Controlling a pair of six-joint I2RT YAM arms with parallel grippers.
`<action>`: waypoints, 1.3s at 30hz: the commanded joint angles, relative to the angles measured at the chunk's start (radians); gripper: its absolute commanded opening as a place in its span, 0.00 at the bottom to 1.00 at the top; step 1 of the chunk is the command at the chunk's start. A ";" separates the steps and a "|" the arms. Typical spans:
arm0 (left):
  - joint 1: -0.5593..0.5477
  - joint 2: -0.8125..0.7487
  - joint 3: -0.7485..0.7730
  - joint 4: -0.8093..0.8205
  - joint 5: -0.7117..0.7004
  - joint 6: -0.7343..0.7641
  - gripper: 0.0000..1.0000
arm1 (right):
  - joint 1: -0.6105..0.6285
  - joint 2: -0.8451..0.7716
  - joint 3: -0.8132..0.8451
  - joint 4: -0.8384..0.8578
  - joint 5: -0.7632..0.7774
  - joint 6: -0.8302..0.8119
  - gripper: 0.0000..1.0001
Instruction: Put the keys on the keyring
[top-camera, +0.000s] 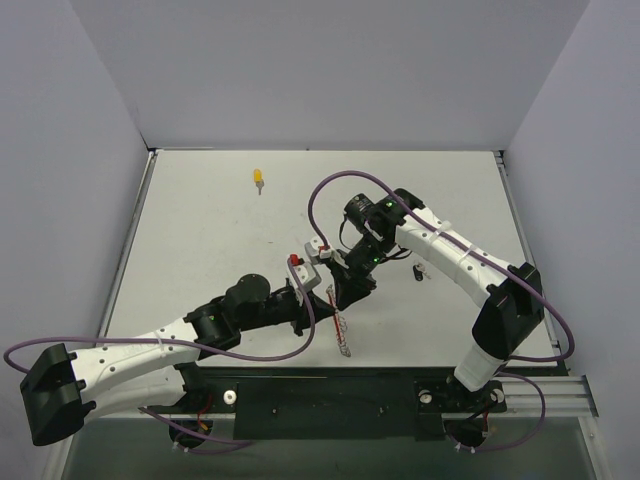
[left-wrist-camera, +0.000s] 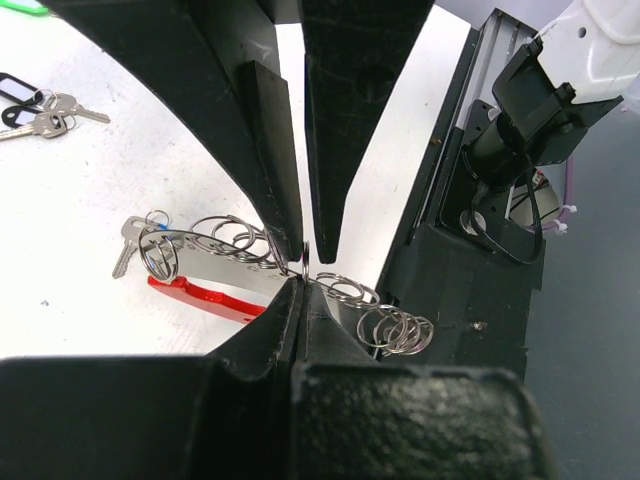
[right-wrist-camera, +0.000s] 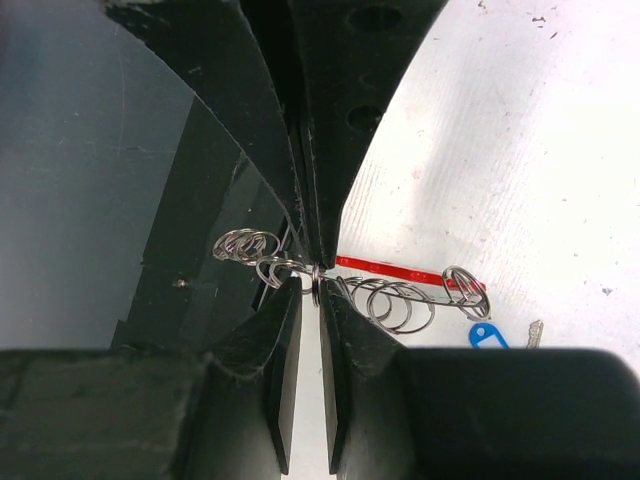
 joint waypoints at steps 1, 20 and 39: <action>0.016 -0.007 0.039 0.052 -0.040 -0.046 0.00 | 0.024 -0.012 -0.017 -0.029 0.017 0.012 0.09; 0.036 -0.003 0.019 0.107 -0.014 -0.101 0.00 | 0.032 -0.011 -0.023 -0.006 0.014 0.047 0.00; 0.070 -0.253 -0.324 0.516 0.005 -0.118 0.41 | -0.005 -0.003 0.012 -0.275 -0.144 -0.310 0.00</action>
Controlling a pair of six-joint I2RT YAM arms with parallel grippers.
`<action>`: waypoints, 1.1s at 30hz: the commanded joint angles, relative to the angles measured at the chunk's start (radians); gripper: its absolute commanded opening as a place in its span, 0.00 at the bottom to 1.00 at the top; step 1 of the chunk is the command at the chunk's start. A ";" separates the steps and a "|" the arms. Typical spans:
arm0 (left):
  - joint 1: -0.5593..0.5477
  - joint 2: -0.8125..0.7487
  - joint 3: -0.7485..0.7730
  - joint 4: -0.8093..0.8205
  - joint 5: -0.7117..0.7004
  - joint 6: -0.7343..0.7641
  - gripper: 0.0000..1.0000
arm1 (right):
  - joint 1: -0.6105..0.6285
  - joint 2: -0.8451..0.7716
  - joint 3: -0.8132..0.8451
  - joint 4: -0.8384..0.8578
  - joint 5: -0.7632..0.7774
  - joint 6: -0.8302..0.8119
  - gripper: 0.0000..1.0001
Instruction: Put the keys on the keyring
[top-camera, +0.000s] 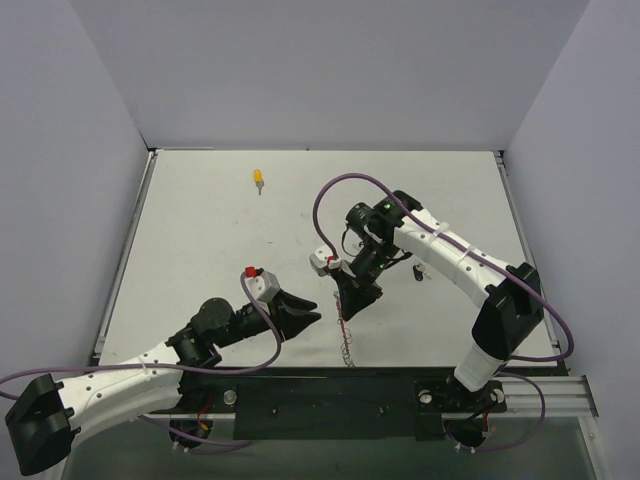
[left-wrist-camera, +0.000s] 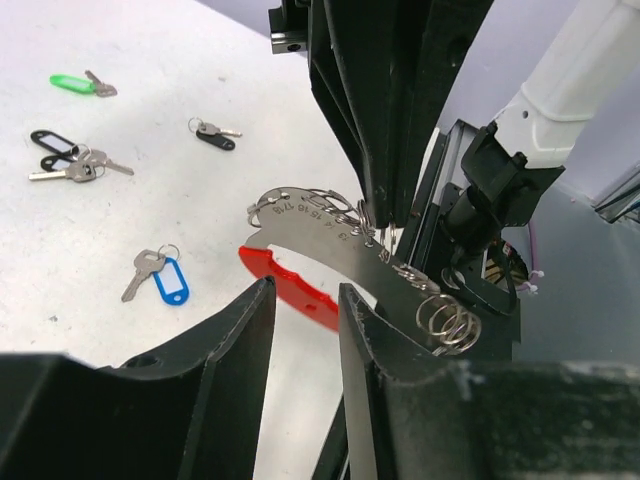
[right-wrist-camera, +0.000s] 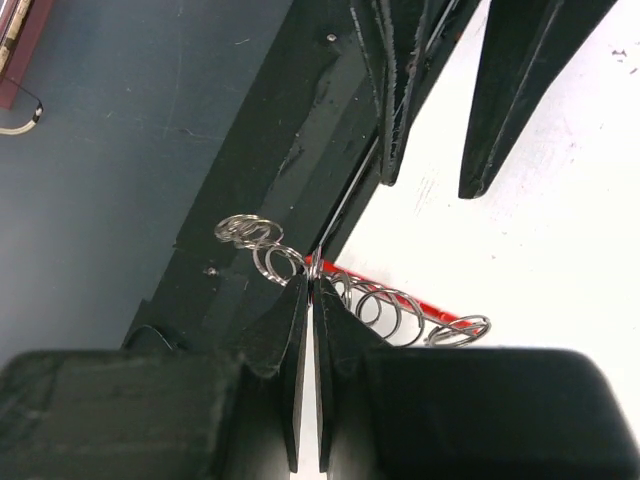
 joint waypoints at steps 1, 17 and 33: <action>0.002 -0.019 -0.061 0.232 0.005 0.000 0.41 | -0.013 -0.006 0.021 -0.160 -0.099 -0.163 0.00; -0.125 0.213 0.040 0.338 0.067 0.083 0.41 | -0.073 -0.013 -0.037 -0.328 -0.175 -0.537 0.00; -0.148 0.177 0.053 0.225 -0.070 0.149 0.26 | -0.073 -0.016 -0.049 -0.328 -0.176 -0.560 0.00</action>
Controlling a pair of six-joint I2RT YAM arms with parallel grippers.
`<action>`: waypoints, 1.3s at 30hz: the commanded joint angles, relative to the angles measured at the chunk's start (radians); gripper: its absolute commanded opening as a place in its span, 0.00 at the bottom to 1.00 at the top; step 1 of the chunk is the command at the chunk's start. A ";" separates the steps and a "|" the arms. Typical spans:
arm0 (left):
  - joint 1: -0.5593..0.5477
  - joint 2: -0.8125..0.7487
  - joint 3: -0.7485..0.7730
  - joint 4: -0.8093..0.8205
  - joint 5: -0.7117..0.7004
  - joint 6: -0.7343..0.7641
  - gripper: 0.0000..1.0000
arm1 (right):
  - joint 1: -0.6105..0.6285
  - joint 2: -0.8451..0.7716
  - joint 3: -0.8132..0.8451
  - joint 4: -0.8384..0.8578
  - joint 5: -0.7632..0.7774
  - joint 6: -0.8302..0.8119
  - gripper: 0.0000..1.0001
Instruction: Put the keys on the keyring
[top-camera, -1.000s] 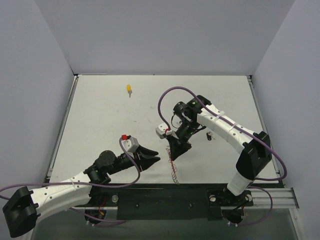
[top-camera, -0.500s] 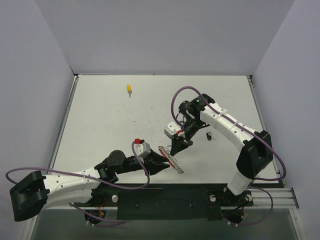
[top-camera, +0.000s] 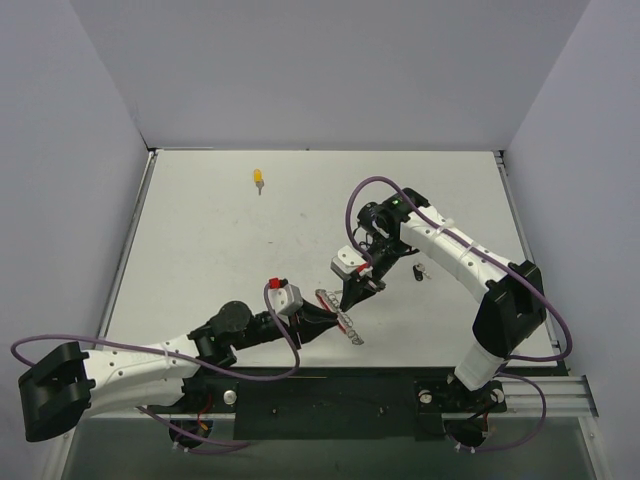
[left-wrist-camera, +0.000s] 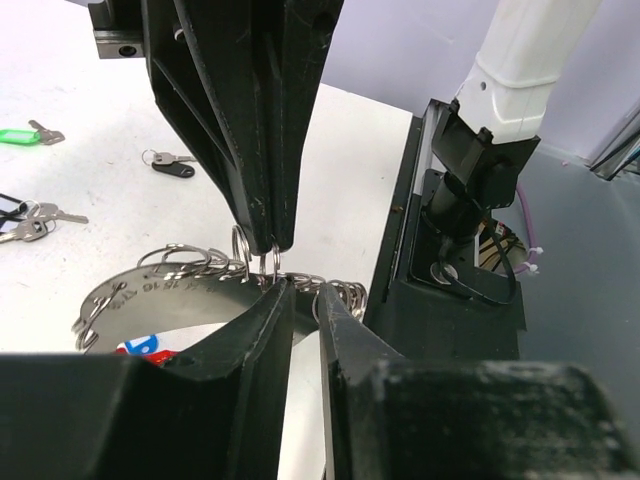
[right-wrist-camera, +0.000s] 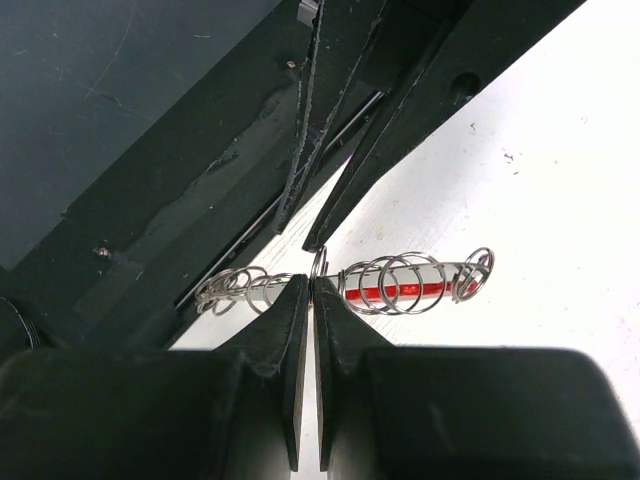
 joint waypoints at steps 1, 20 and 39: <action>-0.003 -0.035 0.038 -0.023 -0.040 0.032 0.25 | -0.003 -0.016 -0.009 -0.275 -0.075 -0.036 0.00; -0.003 -0.029 0.035 -0.014 -0.032 0.042 0.24 | -0.009 -0.016 -0.011 -0.274 -0.092 -0.028 0.00; -0.005 -0.012 0.034 0.053 -0.040 0.020 0.24 | -0.029 -0.010 -0.014 -0.274 -0.131 -0.016 0.00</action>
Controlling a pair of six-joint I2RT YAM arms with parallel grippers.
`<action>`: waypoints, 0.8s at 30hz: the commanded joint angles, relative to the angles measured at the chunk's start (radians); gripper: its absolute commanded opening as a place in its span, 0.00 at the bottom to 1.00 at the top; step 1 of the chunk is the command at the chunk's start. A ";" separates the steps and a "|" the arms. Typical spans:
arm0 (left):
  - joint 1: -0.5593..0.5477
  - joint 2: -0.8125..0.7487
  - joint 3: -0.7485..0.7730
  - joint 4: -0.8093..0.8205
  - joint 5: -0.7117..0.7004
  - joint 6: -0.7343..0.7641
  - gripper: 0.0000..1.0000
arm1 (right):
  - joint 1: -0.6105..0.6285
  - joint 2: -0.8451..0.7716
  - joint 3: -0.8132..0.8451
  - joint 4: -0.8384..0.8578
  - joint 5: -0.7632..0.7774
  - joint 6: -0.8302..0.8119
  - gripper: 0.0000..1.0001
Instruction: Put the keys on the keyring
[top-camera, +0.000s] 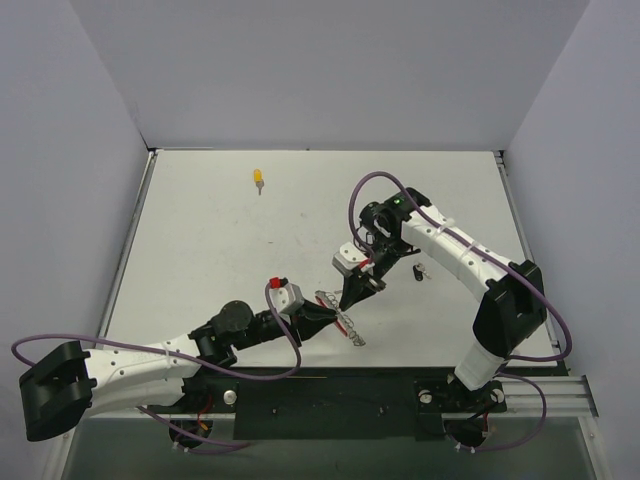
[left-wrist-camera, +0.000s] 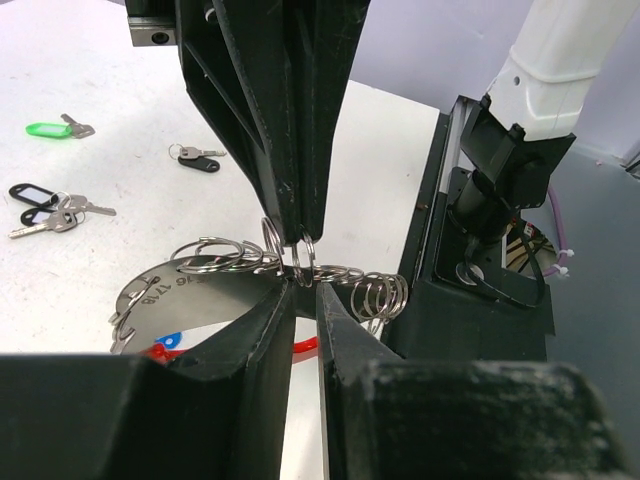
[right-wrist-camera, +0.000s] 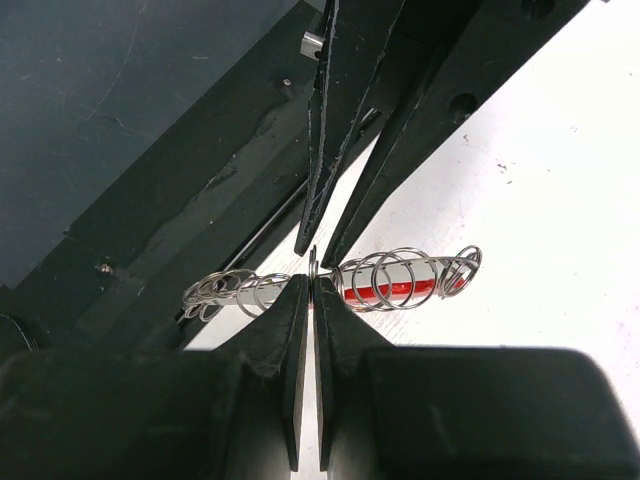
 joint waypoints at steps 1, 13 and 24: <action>-0.001 -0.016 0.034 0.077 0.003 -0.013 0.24 | -0.013 -0.009 -0.005 -0.271 -0.097 -0.015 0.00; -0.012 -0.008 0.032 0.111 -0.049 -0.019 0.24 | -0.017 0.001 -0.010 -0.271 -0.114 -0.009 0.00; -0.023 -0.011 0.073 -0.015 -0.087 0.018 0.00 | -0.020 0.014 -0.005 -0.270 -0.120 0.014 0.00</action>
